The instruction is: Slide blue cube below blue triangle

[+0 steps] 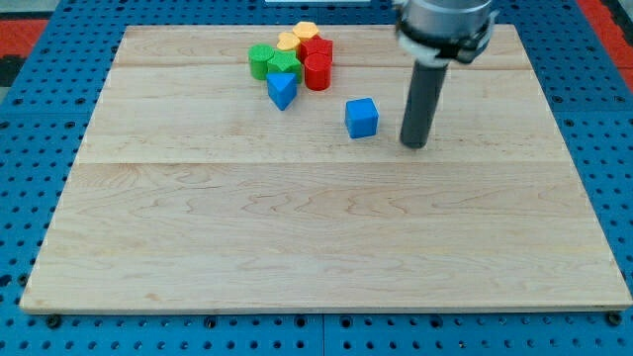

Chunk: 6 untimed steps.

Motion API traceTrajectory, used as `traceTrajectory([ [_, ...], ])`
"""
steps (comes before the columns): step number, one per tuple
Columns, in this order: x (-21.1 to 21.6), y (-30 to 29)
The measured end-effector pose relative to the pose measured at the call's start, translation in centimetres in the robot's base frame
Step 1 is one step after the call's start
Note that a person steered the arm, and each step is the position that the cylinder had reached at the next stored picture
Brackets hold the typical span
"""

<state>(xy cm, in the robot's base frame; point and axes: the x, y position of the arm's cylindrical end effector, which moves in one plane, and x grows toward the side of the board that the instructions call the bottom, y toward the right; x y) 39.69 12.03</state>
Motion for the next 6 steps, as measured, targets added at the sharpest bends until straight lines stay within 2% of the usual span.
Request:
traceTrajectory([
  [1, -2.6, -10.3],
  [2, 2.9, -7.2],
  [3, 3.8, -12.2],
  [4, -2.1, -13.1],
  [6, -4.6, -12.9],
])
